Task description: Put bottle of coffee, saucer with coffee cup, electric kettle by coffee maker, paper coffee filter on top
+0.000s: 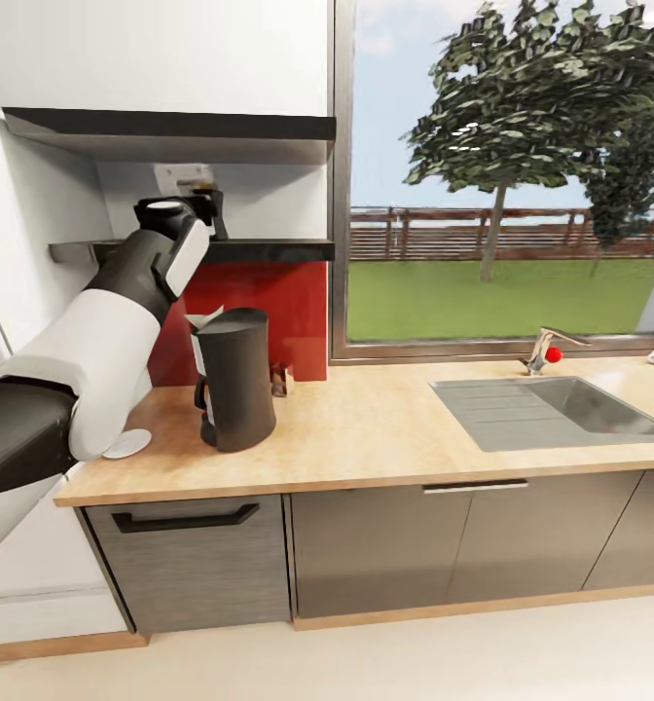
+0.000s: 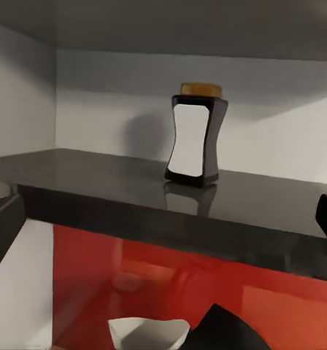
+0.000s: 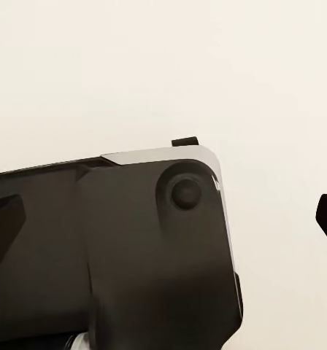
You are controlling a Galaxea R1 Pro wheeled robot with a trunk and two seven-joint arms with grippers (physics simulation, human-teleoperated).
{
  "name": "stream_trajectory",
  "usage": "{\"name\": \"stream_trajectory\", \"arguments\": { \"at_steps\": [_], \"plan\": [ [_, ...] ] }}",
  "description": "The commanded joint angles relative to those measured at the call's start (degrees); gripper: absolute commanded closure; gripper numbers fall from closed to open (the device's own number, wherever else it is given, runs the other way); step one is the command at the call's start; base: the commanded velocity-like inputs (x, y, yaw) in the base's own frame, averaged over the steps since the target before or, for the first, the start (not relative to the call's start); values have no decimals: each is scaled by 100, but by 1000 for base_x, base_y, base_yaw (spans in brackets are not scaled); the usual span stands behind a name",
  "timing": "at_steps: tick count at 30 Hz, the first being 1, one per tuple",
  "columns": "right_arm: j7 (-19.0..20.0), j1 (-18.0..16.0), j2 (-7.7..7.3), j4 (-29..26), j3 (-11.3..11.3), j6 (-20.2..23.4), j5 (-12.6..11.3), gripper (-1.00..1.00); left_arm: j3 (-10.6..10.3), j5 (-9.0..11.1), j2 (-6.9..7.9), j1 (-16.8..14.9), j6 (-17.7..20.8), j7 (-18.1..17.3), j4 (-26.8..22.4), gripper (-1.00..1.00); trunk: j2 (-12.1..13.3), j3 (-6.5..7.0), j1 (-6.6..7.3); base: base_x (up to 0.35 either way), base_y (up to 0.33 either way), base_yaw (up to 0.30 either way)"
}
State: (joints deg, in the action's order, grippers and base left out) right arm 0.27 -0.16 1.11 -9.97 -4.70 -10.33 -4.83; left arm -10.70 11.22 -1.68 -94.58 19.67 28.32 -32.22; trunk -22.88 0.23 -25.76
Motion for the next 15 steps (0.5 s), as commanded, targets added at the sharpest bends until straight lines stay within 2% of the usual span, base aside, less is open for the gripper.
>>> {"name": "stream_trajectory", "arguments": {
  "at_steps": [1, 9, 15],
  "plan": [
    [9, -1, 4, 4, -31, -22, -36, -100, -35, 73, 9, -1, 18, 56, 0, -100, -4, -2, -2, 92, 0, 0],
    [8, -1, 4, 4, -31, -22, -36, -100, -29, 81, 26, 1, 7, 60, 6, -100, -4, -2, -2, 276, 28, 0],
    [8, -1, 4, 4, -31, -22, -36, -100, -29, 85, 49, 1, 5, 60, 5, -100, -4, -2, -2, 315, 170, 0]
  ]
}}
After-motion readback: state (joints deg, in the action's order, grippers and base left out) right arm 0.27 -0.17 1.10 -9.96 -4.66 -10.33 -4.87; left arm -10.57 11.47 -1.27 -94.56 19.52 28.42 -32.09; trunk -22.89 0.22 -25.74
